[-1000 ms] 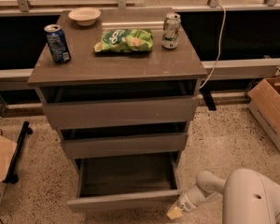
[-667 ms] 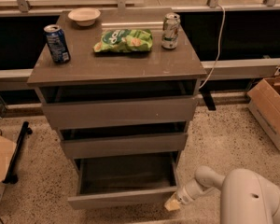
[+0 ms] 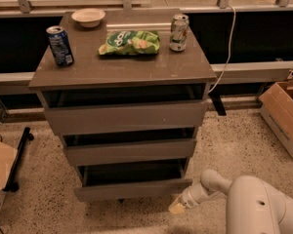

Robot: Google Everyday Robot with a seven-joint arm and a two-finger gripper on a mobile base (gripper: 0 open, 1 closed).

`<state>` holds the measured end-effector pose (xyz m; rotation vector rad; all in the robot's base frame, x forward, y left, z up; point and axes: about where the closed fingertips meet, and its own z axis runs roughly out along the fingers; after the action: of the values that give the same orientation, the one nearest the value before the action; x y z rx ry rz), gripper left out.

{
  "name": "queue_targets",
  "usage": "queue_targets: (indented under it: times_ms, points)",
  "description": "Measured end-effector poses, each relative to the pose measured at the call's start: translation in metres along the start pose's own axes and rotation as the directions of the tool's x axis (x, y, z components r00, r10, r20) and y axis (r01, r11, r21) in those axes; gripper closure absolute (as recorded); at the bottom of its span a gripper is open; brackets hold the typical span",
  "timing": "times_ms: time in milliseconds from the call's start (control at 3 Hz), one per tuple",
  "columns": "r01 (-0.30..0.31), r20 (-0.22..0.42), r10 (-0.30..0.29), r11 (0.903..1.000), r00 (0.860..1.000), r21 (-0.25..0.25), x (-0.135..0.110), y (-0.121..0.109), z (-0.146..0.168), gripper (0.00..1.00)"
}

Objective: Close bottom drawer

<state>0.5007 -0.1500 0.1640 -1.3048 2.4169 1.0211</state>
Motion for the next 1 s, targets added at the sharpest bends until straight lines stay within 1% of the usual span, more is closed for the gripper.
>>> queue_targets:
  times_ms: [333,667,1000]
  points:
    - [0.025,0.019,-0.025,0.9996,1.0,0.008,-0.014,-0.013,-0.001,1.0]
    - [0.119,0.084,-0.116,0.9924,0.99,-0.032,-0.061,-0.031,0.02,1.0]
    - [0.188,0.142,-0.188,0.9821,0.972,0.013,-0.104,-0.059,0.011,1.0]
